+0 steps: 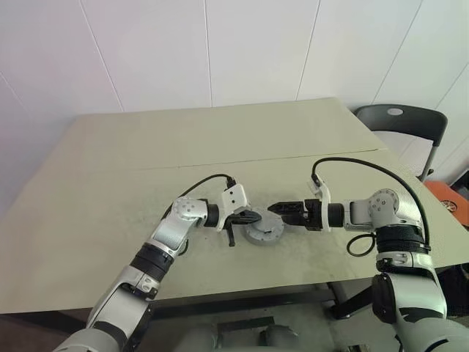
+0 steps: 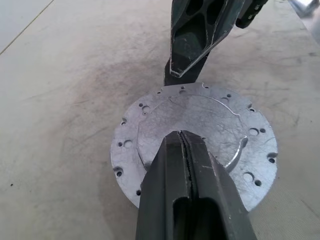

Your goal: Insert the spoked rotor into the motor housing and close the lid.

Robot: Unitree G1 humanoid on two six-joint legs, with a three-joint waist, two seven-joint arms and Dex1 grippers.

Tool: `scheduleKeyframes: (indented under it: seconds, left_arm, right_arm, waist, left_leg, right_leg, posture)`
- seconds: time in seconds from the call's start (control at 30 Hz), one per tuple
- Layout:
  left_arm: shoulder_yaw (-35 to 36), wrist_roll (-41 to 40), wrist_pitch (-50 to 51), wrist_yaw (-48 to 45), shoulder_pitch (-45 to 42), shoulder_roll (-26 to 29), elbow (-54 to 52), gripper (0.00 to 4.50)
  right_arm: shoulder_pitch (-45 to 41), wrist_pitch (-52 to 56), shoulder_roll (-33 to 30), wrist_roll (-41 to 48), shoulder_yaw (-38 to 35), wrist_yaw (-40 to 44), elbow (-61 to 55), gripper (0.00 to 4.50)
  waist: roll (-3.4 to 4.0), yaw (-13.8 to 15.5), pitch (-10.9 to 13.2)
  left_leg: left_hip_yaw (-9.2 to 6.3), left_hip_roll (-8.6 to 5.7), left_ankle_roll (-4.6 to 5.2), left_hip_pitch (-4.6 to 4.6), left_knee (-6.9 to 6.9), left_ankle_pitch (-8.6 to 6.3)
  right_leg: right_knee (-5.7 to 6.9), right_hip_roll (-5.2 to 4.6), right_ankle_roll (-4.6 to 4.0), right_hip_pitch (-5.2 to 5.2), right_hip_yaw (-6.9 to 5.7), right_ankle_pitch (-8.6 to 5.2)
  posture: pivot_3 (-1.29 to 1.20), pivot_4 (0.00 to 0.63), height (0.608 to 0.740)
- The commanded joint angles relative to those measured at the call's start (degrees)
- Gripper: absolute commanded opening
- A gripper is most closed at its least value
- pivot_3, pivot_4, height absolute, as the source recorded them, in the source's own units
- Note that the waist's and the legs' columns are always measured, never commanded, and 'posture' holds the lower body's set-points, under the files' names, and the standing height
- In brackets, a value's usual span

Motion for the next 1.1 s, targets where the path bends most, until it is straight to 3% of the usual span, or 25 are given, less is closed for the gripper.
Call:
scheduleKeyframes:
  seconds: [0.03, 0.07, 0.37, 0.67, 0.77, 1.0, 1.1]
  left_arm:
    - [-1.39, 2.38, 0.55, -0.11, 0.48, 1.06, 2.90, 0.00]
    - [-1.40, 2.17, 0.67, -0.65, 0.54, 1.30, 2.73, 0.00]
    - [-1.32, 1.14, 1.86, -4.43, 2.39, 4.26, -0.33, 0.00]
    - [-1.23, 1.50, 1.72, -4.55, 2.93, 4.92, -0.69, 0.00]
    - [-1.06, 1.65, 1.63, -4.31, 2.82, 4.88, -0.71, 0.00]
    - [-0.95, 2.24, 1.66, -4.11, 3.30, 5.29, -0.92, 0.00]
    - [-0.90, 2.33, 1.82, -4.07, 3.51, 5.34, -1.26, 0.00]
  right_arm:
    - [0.54, 2.05, 2.34, 2.79, -0.55, -0.46, -1.81, 3.94]
    - [1.30, 2.25, 1.96, 2.86, 0.01, -0.41, -2.38, 3.67]
    - [4.43, 2.58, -1.64, 3.49, 4.27, 1.12, -3.64, 3.67]
    - [4.10, 5.07, 4.70, 5.32, 2.29, -1.29, -6.29, 3.67]
    - [2.75, 4.53, 7.21, 5.40, -1.35, -3.07, -5.04, 3.17]
    - [0.39, 5.19, 9.65, 9.76, -10.65, -1.85, -5.11, 1.37]
    - [0.53, 5.24, 9.91, 10.93, -11.93, -1.13, -6.29, 1.18]
  waist:
    - [0.02, -0.43, -0.01]
    - [0.03, -0.71, -0.02]
    - [0.13, -1.00, -0.09]
    - [0.12, -1.44, -0.11]
    - [0.12, -2.42, -0.11]
    - [0.23, -2.35, -0.11]
    - [0.25, -2.34, -0.09]
  left_leg:
    - [0.00, 0.00, 0.00, 0.00, 0.00, 0.00]
    - [0.00, 0.00, 0.00, 0.00, 0.00, 0.00]
    - [0.00, 0.00, 0.00, 0.02, 0.03, 0.00]
    - [0.00, 0.02, 0.00, 0.03, 0.00, 0.00]
    - [0.00, 0.07, 0.00, 0.05, 0.02, 0.00]
    - [-0.02, 0.28, 0.00, 0.10, 0.04, 0.00]
    - [-0.01, 0.27, -0.01, 0.01, 0.09, 0.01]
  right_leg:
    - [0.01, 0.00, 0.00, 0.00, 0.00, 0.00]
    - [0.01, 0.00, 0.00, 0.00, 0.00, 0.00]
    - [0.00, 0.00, 0.01, 0.06, -0.01, 0.00]
    - [0.02, 0.02, 0.01, 0.02, 0.00, 0.00]
    - [0.09, 0.06, 0.01, 0.01, 0.00, 0.00]
    - [0.18, 0.30, -0.11, -0.02, 0.00, 0.07]
    - [0.19, 0.31, -0.13, -0.09, 0.02, 0.09]
  posture:
    - [0.00, 0.000, 0.740]
    - [0.00, 0.000, 0.740]
    - [0.00, 0.000, 0.740]
    - [0.00, 0.000, 0.740]
    - [0.00, 0.000, 0.740]
    - [0.00, 0.000, 0.740]
    - [0.00, 0.000, 0.740]
